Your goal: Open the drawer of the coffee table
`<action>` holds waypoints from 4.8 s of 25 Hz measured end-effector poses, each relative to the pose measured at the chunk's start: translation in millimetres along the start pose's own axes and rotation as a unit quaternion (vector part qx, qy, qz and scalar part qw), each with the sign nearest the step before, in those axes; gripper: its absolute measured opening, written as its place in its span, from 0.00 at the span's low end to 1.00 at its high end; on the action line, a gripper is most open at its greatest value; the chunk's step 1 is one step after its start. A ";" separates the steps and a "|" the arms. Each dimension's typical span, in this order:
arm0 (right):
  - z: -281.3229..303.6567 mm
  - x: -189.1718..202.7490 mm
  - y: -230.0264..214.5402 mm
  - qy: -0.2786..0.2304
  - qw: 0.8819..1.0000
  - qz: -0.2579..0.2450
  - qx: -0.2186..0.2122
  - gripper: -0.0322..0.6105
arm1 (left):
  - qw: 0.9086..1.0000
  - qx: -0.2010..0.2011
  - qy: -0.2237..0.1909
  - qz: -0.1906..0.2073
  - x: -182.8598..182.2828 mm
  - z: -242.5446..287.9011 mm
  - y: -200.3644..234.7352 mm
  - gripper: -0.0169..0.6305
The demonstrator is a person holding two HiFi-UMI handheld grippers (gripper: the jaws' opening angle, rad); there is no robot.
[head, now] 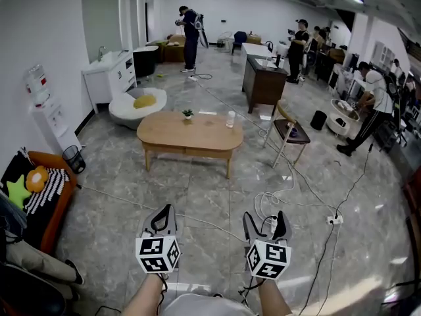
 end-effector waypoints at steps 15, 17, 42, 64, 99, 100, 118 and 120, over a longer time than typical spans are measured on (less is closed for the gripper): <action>5.6 8.2 -35.1 0.005 1.000 0.009 0.003 0.88 | 1.000 -0.013 0.006 -0.003 1.7 10.4 -19.8 0.01; 8.7 9.7 -45.2 0.005 1.000 0.011 0.002 0.88 | 1.000 -0.018 0.008 -0.001 3.6 14.5 -25.9 0.01; 136.5 -0.4 -100.7 0.059 0.997 0.041 0.032 0.86 | 1.000 -0.014 0.023 -0.015 -15.3 156.9 -17.5 0.01; 371.0 -75.5 -40.6 0.048 0.995 0.052 0.073 0.83 | 1.000 0.002 0.019 -0.025 -105.1 372.9 138.3 0.01; 784.2 -134.8 -143.9 0.140 0.988 0.062 -0.012 0.83 | 0.991 -0.088 0.081 -0.056 -160.0 731.7 166.9 0.01; 792.8 -135.5 -144.1 0.143 0.988 0.059 -0.017 0.83 | 0.991 -0.090 0.083 -0.056 -160.6 736.2 167.2 0.01; 841.8 -118.9 -108.0 0.180 0.982 0.055 0.002 0.83 | 0.988 -0.060 0.136 -0.038 -152.9 794.4 226.0 0.01; 843.5 -107.7 -110.8 0.188 0.980 0.058 0.005 0.83 | 0.986 -0.057 0.148 -0.043 -140.6 801.8 225.8 0.01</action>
Point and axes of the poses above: the fingertips, and each gripper's own axes: z forward along the fingers, y to its left, x out of its underside, the point moved 10 cm from there along -z, backward along the fingers, and after that the axes turned 7 degrees about y, right-handed, at the moved point
